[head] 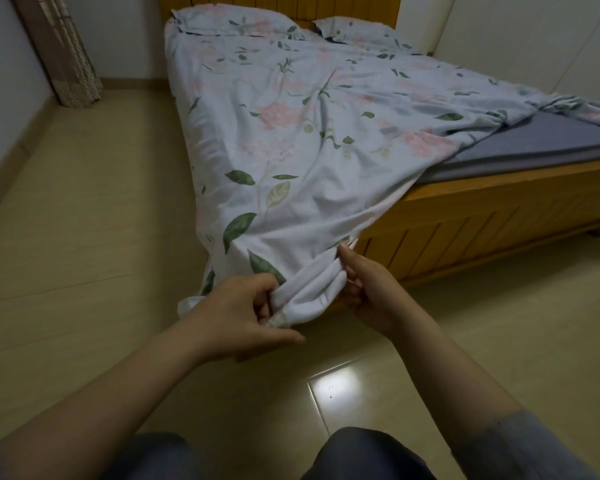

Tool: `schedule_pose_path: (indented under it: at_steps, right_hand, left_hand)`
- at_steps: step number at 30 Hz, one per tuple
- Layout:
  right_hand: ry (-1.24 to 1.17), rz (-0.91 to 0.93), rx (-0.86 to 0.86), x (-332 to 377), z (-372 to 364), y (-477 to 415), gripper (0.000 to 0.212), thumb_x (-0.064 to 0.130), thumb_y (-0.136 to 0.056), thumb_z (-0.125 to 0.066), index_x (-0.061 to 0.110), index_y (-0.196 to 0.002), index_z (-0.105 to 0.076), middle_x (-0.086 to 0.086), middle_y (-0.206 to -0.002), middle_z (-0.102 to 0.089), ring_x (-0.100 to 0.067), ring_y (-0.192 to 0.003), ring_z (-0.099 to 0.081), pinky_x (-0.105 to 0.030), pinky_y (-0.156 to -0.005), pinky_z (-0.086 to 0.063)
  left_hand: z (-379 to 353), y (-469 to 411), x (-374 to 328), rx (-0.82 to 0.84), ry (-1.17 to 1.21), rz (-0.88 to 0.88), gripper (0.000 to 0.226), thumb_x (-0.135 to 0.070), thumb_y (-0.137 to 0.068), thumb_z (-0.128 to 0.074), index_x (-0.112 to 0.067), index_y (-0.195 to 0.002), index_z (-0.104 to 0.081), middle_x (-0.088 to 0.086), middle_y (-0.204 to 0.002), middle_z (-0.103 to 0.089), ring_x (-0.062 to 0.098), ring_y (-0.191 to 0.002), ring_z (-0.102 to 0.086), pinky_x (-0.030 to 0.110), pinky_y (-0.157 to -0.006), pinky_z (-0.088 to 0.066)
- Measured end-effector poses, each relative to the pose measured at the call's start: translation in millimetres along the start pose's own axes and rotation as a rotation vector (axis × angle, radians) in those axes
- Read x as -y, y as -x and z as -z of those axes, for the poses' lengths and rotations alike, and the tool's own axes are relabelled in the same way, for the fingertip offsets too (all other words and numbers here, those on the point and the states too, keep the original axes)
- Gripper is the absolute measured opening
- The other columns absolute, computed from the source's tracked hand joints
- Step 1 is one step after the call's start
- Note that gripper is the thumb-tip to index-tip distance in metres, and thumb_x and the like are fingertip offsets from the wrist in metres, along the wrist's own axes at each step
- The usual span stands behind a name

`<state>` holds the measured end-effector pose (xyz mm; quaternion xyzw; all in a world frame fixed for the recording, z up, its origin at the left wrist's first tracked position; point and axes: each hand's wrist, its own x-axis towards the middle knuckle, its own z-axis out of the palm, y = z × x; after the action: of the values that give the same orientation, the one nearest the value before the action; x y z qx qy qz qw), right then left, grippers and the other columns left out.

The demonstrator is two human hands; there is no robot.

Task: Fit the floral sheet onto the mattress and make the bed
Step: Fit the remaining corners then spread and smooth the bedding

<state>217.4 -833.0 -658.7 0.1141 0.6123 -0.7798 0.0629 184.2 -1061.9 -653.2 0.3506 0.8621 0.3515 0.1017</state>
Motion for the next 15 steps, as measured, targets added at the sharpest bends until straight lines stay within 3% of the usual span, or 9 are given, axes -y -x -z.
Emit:
schedule_pose_path:
  at_steps: [2, 4, 7, 9, 11, 13, 15]
  right_hand:
    - [-0.034, 0.016, 0.029, 1, 1, 1, 0.028, 0.044, -0.087, -0.055, 0.019, -0.075, -0.053, 0.007, -0.053, -0.039, -0.006, -0.046, -0.033, -0.017, -0.043, -0.025]
    - [-0.108, 0.028, 0.004, -2, 2, 3, 0.022, 0.039, -0.086, -0.057, 0.018, -0.090, -0.056, 0.005, -0.065, -0.052, -0.006, -0.056, -0.049, -0.017, -0.048, -0.038]
    - [-0.147, 0.065, -0.155, -3, 3, 4, 0.010, 0.025, -0.091, -0.056, 0.015, -0.091, -0.058, -0.001, -0.084, -0.064, -0.015, -0.086, -0.063, -0.027, -0.072, -0.052]
    - [0.252, 0.363, -0.358, -3, 2, 10, 0.006, 0.019, -0.090, -0.061, 0.015, -0.090, -0.057, -0.002, -0.092, -0.061, -0.015, -0.091, -0.059, -0.029, -0.077, -0.049]
    - [0.799, 0.738, -0.473, 0, 1, 14, 0.026, 0.019, -0.084, -0.067, 0.016, -0.108, -0.057, 0.001, -0.111, -0.055, -0.010, -0.105, -0.053, -0.022, -0.086, -0.047]
    - [1.101, 0.918, -0.380, 5, -3, 14, 0.043, 0.021, -0.083, -0.066, 0.014, -0.124, -0.055, -0.002, -0.130, -0.049, -0.013, -0.124, -0.044, -0.021, -0.102, -0.039]
    - [1.279, 0.983, -0.289, 10, -3, 13, 0.034, 0.024, -0.084, -0.062, 0.013, -0.116, -0.061, -0.006, -0.131, -0.051, -0.019, -0.127, -0.043, -0.030, -0.106, -0.038]
  left_hand:
    - [1, 3, -4, -0.121, 0.070, -0.056, 0.044, -0.068, -0.069, -0.059, -0.026, -0.064, -0.048, -0.009, -0.056, -0.045, 0.008, -0.053, -0.045, 0.018, -0.050, -0.034]
    - [1, 2, -3, -0.292, -0.027, -0.146, 0.040, -0.061, -0.080, -0.048, -0.027, -0.060, -0.043, -0.009, -0.056, -0.041, 0.009, -0.053, -0.043, 0.016, -0.049, -0.028]
    - [2, -1, -5, -0.441, -0.145, -0.255, 0.031, -0.041, -0.082, -0.057, -0.019, -0.061, -0.053, -0.006, -0.075, -0.046, 0.008, -0.068, -0.046, 0.023, -0.059, -0.036]
    - [3, 0, -9, -0.434, -0.197, -0.370, 0.029, -0.031, -0.083, -0.059, -0.013, -0.060, -0.058, -0.002, -0.082, -0.053, 0.015, -0.076, -0.051, 0.028, -0.067, -0.041]
    - [1, 2, -16, -0.356, -0.194, -0.462, 0.030, -0.028, -0.086, -0.057, -0.011, -0.062, -0.059, -0.001, -0.076, -0.056, 0.014, -0.070, -0.051, 0.031, -0.062, -0.043]
    - [-4, 5, -20, -0.301, -0.187, -0.508, 0.033, -0.029, -0.089, -0.054, -0.012, -0.061, -0.055, -0.002, -0.066, -0.051, 0.011, -0.060, -0.046, 0.029, -0.053, -0.041]
    - [-7, 8, -23, -0.272, -0.187, -0.529, 0.034, -0.029, -0.091, -0.054, -0.014, -0.060, -0.052, -0.003, -0.064, -0.048, 0.009, -0.057, -0.042, 0.026, -0.051, -0.038]
